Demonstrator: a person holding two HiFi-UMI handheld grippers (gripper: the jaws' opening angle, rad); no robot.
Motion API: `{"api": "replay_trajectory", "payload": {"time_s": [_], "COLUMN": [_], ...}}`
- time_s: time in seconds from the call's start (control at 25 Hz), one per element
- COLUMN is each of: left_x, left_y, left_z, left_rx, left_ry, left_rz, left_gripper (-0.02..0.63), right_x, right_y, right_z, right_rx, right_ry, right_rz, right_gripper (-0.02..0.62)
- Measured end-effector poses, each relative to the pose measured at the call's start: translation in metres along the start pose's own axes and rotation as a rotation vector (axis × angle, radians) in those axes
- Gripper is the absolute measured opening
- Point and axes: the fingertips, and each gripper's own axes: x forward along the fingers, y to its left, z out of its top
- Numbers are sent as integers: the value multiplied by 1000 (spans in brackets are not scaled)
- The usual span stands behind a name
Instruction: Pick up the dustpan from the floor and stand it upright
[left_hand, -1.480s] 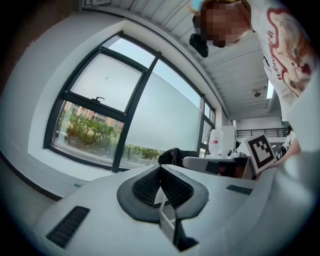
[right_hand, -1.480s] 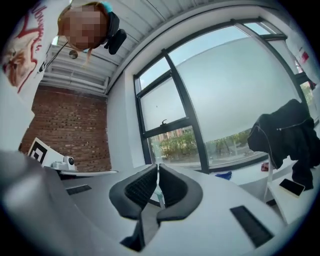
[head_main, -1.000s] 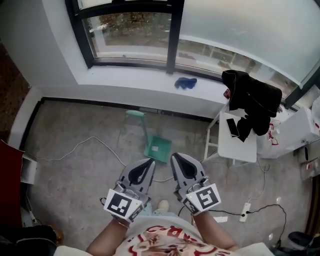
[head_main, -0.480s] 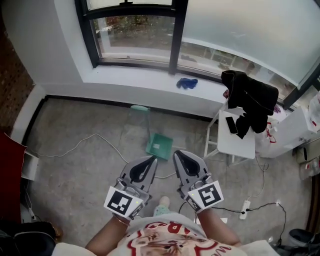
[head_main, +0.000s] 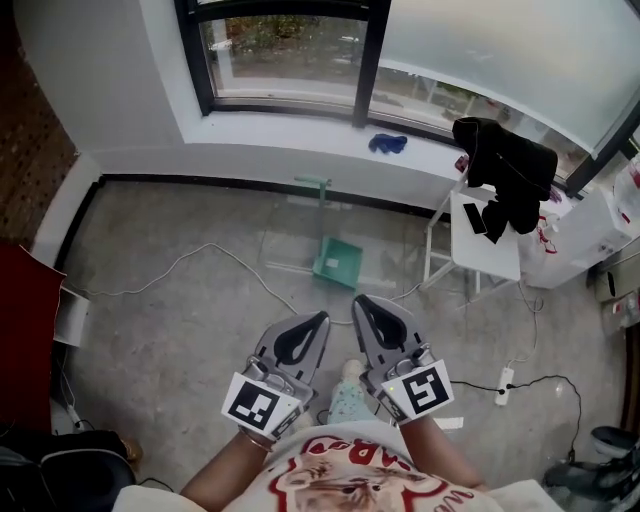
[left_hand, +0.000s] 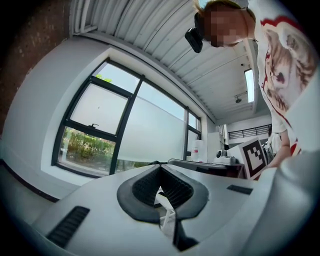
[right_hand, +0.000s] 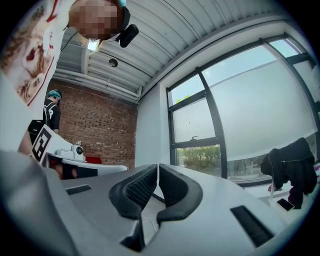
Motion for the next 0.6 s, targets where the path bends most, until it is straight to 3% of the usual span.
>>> {"api": "replay_trajectory", "payload": {"time_s": [0.16,0.6], "left_x": [-32,-54], "left_y": [-20,-64], "left_z": [-7,24], "left_rx": [-20,46], "left_ry": [2,-60], "left_rz": [-50,-160], "left_gripper": [3,3], "right_x": [-36,-68], "right_y": [42,64], "right_z": [-4,30], "right_rx": [-5,-69], "right_ry": [17,-13], "right_rz": [-33,-108], "right_gripper": [31,31]}}
